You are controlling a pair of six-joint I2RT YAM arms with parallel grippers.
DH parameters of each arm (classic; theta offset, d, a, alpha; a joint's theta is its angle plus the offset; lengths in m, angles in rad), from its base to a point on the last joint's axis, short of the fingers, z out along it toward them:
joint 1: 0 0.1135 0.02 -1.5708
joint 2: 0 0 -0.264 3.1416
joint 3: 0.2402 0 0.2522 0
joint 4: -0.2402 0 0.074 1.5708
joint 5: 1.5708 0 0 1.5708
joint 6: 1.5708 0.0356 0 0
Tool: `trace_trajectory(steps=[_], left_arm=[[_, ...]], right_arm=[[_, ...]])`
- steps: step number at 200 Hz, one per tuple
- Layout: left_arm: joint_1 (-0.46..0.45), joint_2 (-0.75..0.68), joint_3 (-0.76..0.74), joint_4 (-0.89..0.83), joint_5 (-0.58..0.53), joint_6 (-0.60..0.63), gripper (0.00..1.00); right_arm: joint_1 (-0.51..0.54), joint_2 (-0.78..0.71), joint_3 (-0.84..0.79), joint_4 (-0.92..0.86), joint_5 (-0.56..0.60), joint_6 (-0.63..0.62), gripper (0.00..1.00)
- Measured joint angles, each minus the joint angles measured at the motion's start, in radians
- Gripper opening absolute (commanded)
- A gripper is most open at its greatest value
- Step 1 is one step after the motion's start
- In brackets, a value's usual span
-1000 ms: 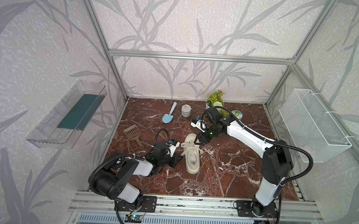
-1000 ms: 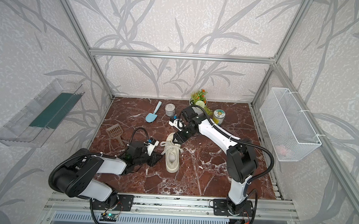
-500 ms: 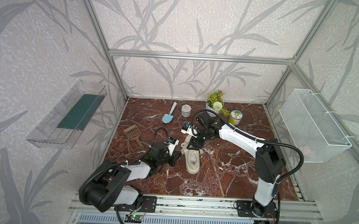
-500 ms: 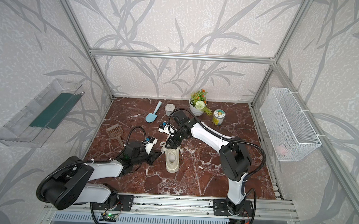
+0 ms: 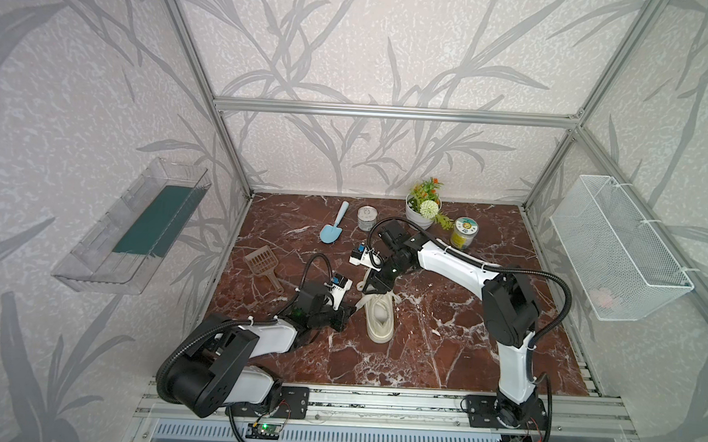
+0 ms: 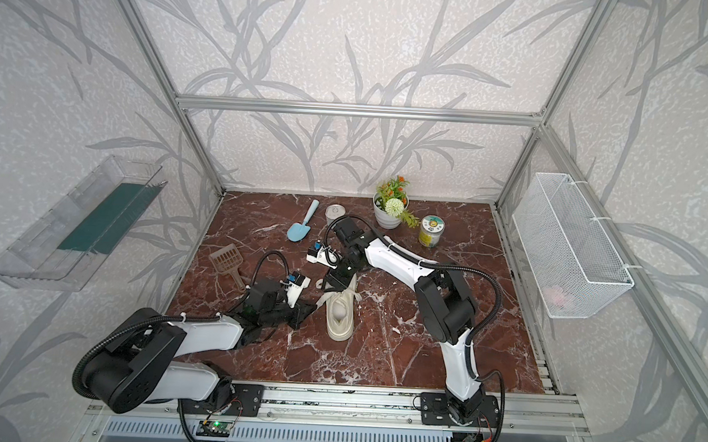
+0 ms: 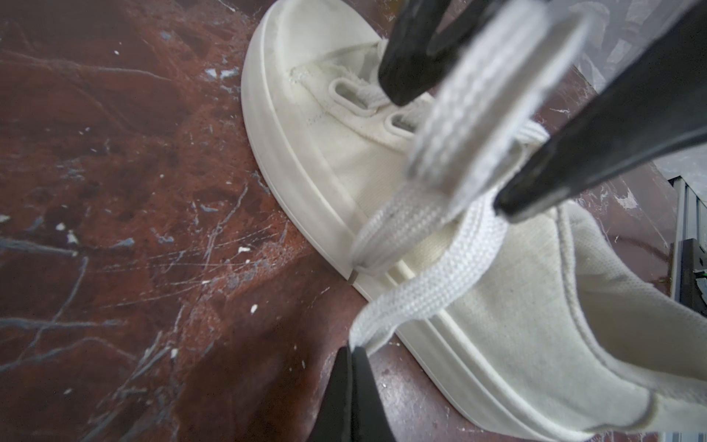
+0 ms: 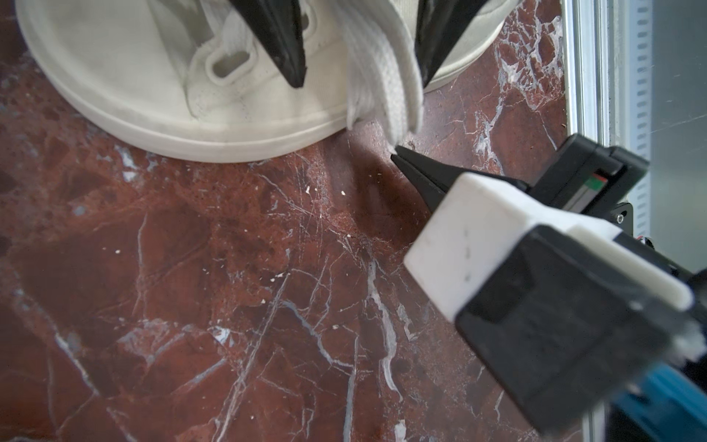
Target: Tie the shoes
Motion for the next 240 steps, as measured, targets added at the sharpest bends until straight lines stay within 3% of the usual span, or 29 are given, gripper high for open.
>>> trace_trajectory(steps=[54, 105, 145, 240], left_arm=[[0.000, 0.000, 0.000, -0.001, 0.000, -0.001, 0.00], [0.000, 0.000, 0.003, -0.013, 0.000, -0.001, 0.00], [0.000, 0.000, 0.019, -0.045, 0.000, 0.000, 0.00], [0.000, 0.057, 0.164, -0.201, -0.002, 0.026, 0.00]], right_arm=[[0.004, 0.011, 0.007, -0.025, 0.003, -0.012, 0.36], [0.011, 0.034, 0.007, -0.036, 0.004, -0.016, 0.12], [0.011, 0.033, 0.006, -0.030, 0.002, -0.010, 0.01], [-0.018, -0.048, -0.163, 0.158, -0.087, 0.070, 0.01]])
